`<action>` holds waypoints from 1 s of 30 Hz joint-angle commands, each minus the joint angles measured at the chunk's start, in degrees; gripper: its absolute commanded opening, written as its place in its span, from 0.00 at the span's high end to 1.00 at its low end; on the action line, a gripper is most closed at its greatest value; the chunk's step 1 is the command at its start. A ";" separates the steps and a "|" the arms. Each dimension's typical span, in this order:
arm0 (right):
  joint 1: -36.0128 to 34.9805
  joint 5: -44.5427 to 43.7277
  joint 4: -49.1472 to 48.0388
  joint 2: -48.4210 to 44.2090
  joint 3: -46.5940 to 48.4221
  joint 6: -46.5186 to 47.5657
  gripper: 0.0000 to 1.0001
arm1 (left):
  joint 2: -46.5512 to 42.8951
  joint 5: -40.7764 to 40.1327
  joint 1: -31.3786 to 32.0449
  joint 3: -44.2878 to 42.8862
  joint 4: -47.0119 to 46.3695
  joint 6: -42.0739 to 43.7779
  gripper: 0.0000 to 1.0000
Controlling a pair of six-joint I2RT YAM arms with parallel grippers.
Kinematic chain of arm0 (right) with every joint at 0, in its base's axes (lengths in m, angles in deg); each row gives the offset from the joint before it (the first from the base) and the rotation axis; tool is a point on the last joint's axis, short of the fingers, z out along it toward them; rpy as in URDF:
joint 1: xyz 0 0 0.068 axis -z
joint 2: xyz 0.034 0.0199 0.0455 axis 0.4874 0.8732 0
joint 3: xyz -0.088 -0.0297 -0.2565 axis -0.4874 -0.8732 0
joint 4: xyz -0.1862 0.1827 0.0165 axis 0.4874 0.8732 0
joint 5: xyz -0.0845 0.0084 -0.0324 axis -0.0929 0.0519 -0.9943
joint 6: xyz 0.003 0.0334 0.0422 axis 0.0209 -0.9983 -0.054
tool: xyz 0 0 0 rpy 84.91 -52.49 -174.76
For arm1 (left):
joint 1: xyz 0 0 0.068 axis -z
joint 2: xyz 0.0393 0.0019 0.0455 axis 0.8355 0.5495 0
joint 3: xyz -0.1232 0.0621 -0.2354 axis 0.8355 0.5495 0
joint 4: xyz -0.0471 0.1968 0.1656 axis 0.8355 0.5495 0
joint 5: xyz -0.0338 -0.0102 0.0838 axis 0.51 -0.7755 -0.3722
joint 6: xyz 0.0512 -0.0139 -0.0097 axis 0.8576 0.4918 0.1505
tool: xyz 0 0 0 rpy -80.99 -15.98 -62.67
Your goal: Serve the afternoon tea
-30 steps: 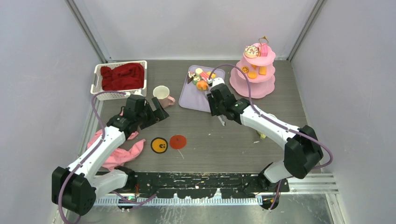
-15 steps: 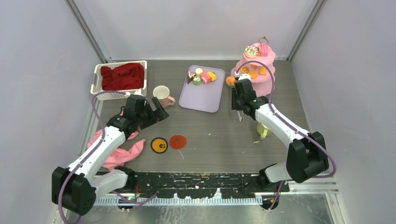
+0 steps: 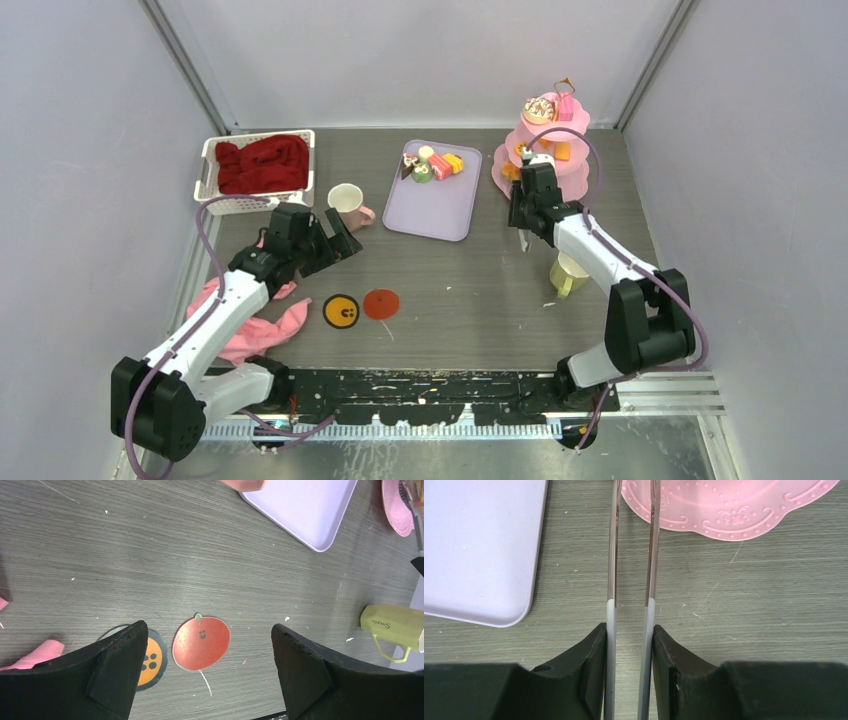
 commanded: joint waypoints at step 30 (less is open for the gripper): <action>2.02 -1.53 -11.90 6.20 2.17 -3.55 0.51 | -0.45 0.04 -0.38 -0.98 -1.93 0.48 0.07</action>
